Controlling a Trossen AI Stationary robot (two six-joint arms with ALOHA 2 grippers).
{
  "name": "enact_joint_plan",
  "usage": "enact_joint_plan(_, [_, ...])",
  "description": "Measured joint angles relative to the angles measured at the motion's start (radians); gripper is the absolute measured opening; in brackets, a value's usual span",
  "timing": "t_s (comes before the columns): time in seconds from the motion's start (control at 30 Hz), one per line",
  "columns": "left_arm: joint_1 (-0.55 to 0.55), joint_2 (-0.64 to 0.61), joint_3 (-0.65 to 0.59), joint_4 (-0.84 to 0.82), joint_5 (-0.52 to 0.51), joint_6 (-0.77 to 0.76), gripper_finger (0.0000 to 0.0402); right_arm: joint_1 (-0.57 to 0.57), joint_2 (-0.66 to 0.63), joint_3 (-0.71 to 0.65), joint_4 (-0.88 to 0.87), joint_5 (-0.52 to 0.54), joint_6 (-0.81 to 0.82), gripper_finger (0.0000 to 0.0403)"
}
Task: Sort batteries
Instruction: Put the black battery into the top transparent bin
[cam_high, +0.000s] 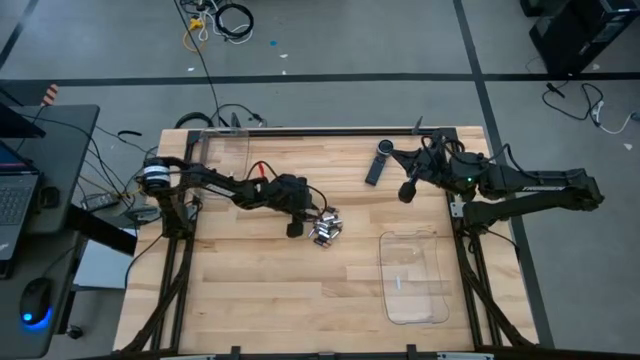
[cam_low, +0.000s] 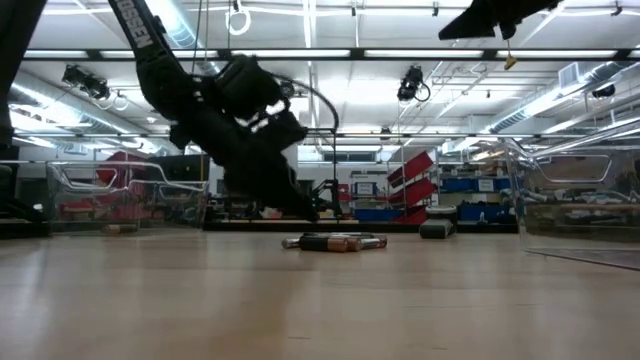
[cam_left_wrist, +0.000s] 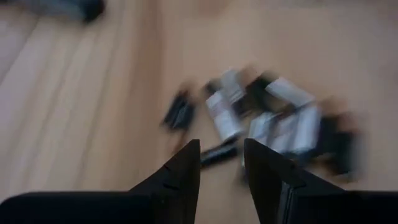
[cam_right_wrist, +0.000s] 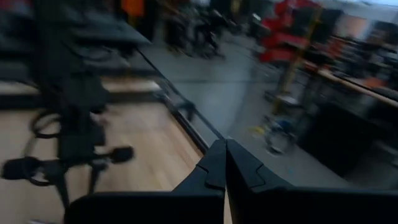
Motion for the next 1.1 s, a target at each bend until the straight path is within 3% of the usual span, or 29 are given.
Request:
enact_joint_plan(0.23, [-0.023, -0.251, -0.007, -0.052, -0.013, 0.036, 0.0124, 0.063, 0.06, 0.014, 0.206, -0.045, -0.003, 0.0])
enact_joint_plan(0.43, [-0.035, -0.466, -0.086, -0.067, -0.086, 0.051, 0.0124, 0.123, 0.198, 0.134, 0.174, -0.032, 0.015, 0.0])
enact_joint_plan(0.57, [-0.05, -0.567, -0.146, -0.068, -0.16, 0.023, 0.0124, 0.151, 0.298, 0.241, 0.103, 0.064, 0.054, 0.0])
enact_joint_plan(0.8, [-0.081, -0.649, -0.22, -0.05, -0.252, -0.036, 0.0124, 0.159, 0.457, 0.37, -0.005, 0.072, 0.134, 0.0])
enact_joint_plan(1.1, [-0.101, -0.74, -0.229, -0.115, -0.461, -0.099, 0.0124, 0.134, 0.633, 0.454, -0.177, -0.05, 0.339, 0.0])
